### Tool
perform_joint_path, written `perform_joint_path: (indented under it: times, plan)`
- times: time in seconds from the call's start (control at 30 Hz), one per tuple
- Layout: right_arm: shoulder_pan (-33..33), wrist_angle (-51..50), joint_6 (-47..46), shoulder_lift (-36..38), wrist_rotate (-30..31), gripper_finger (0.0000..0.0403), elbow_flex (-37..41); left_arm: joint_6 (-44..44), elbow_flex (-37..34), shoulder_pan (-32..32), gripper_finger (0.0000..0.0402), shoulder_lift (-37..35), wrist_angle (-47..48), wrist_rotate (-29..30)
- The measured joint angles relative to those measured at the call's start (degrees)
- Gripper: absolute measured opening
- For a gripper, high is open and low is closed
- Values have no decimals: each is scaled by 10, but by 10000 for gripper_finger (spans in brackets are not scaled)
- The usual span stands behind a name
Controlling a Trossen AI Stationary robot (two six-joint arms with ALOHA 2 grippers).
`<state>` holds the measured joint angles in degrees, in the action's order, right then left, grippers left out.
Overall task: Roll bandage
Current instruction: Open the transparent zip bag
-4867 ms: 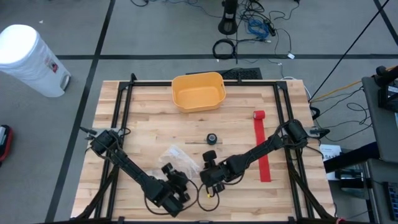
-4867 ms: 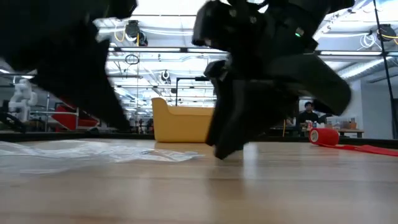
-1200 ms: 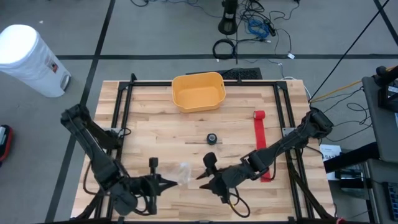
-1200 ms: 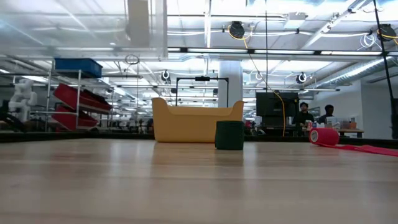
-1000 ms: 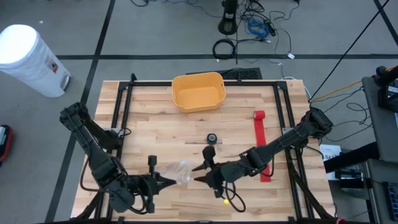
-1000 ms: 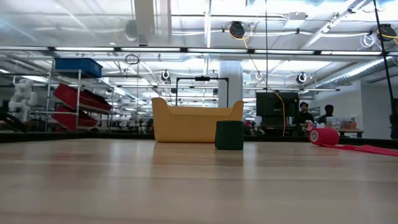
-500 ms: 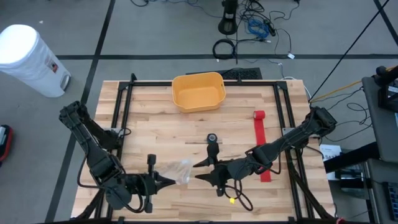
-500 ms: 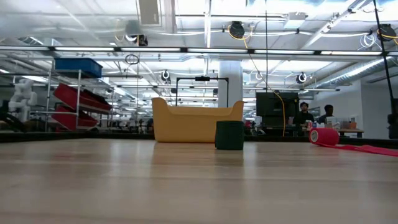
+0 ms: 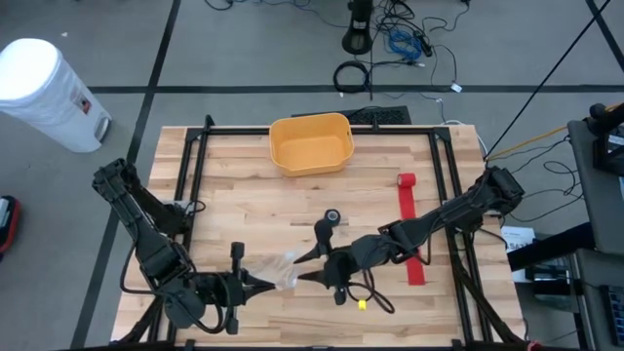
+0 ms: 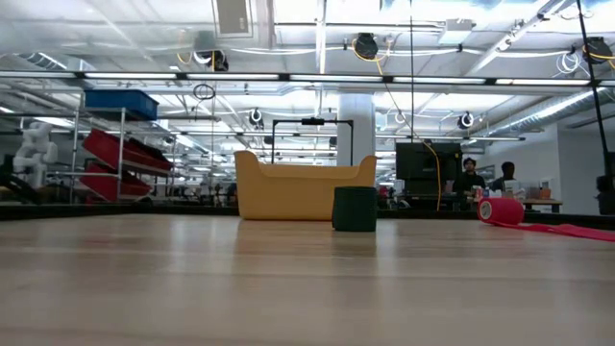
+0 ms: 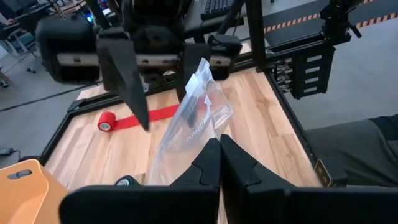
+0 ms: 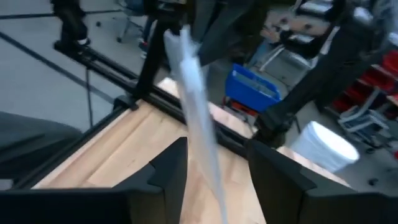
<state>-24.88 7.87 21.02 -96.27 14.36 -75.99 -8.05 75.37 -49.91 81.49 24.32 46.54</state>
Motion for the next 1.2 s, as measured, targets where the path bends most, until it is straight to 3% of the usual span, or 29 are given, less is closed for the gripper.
perform_joint_path:
  times: [0.17,0.37,0.43,0.63,0.97,1.2]
  plan:
    - [6,-4,-6,-5,-27,114,0,0,0,0,0,0,0,0]
    - [4,-3,0,-5,-26,22,0,0,0,0,0,0,4,0]
    - [3,-4,8,-5,-25,7,0,-1,0,0,0,0,7,1]
    - [-1,-6,-1,-5,-20,2,0,-32,0,0,11,0,21,3]
    - [-1,-83,-53,2,22,1,0,-66,0,1,129,7,15,23]
    - [8,-115,-80,2,21,0,0,-66,0,33,147,15,1,35]
